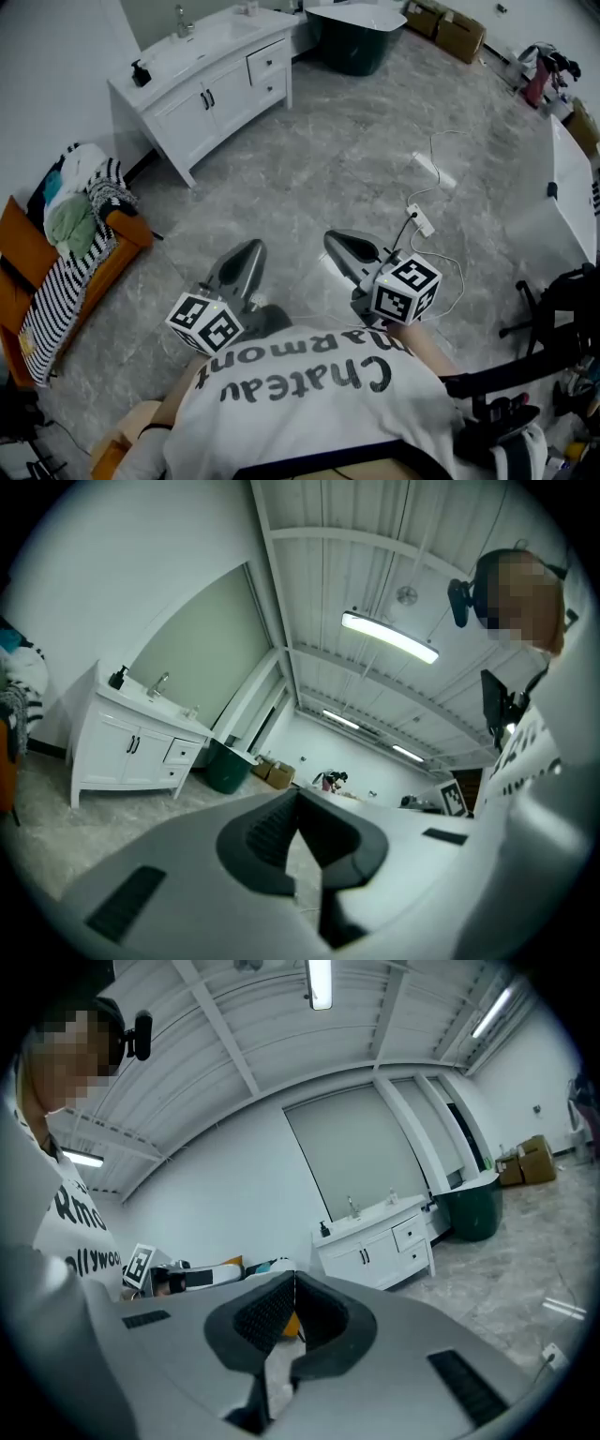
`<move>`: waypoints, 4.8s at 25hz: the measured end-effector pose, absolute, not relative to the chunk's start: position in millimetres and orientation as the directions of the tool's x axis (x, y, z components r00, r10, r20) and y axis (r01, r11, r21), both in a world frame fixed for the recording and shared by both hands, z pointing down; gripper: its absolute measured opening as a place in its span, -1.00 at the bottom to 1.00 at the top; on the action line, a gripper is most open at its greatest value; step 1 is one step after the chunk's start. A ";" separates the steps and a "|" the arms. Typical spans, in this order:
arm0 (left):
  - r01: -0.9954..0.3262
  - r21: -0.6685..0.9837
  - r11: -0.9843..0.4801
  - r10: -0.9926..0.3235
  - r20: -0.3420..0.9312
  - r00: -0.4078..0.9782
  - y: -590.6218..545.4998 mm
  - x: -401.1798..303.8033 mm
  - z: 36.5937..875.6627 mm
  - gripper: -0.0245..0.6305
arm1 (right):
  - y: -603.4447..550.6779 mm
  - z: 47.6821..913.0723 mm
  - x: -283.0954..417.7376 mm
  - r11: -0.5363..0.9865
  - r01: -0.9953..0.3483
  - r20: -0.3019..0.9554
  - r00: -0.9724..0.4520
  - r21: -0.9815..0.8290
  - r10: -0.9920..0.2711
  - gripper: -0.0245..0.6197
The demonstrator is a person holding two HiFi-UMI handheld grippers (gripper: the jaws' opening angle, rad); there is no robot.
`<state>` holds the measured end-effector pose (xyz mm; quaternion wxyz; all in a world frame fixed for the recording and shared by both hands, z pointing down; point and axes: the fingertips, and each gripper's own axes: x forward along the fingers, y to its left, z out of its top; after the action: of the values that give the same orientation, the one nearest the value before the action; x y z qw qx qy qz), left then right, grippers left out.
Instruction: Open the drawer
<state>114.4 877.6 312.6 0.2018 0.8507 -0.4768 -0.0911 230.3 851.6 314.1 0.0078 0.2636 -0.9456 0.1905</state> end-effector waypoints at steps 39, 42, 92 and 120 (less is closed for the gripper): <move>-0.652 0.439 -0.618 -0.708 0.048 0.704 482.0 -10.5 308.7 -0.90 | 469.3 306.1 101.5 0.728 -0.584 0.166 -0.807 -0.359 -0.566 -0.89; -0.641 0.442 -0.627 -0.698 0.044 0.714 470.7 -12.9 309.9 -0.90 | 459.6 306.3 95.5 0.729 -0.585 0.168 -0.807 -0.355 -0.566 -0.89; -0.739 0.478 -0.475 -0.811 0.088 0.579 268.5 -1.6 316.0 -0.90 | 243.8 304.2 92.4 0.841 -0.427 0.201 -0.903 -0.332 -0.379 -0.89; -0.787 0.476 -0.393 -0.857 0.121 0.501 160.2 35.7 341.4 -0.90 | 130.1 339.8 133.5 0.860 -0.360 0.204 -0.931 -0.362 -0.304 -0.89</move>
<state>35.7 160.2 341.4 0.2438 0.8313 -0.4943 -0.0720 133.5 130.1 339.8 0.0700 0.1727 -0.9617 0.2010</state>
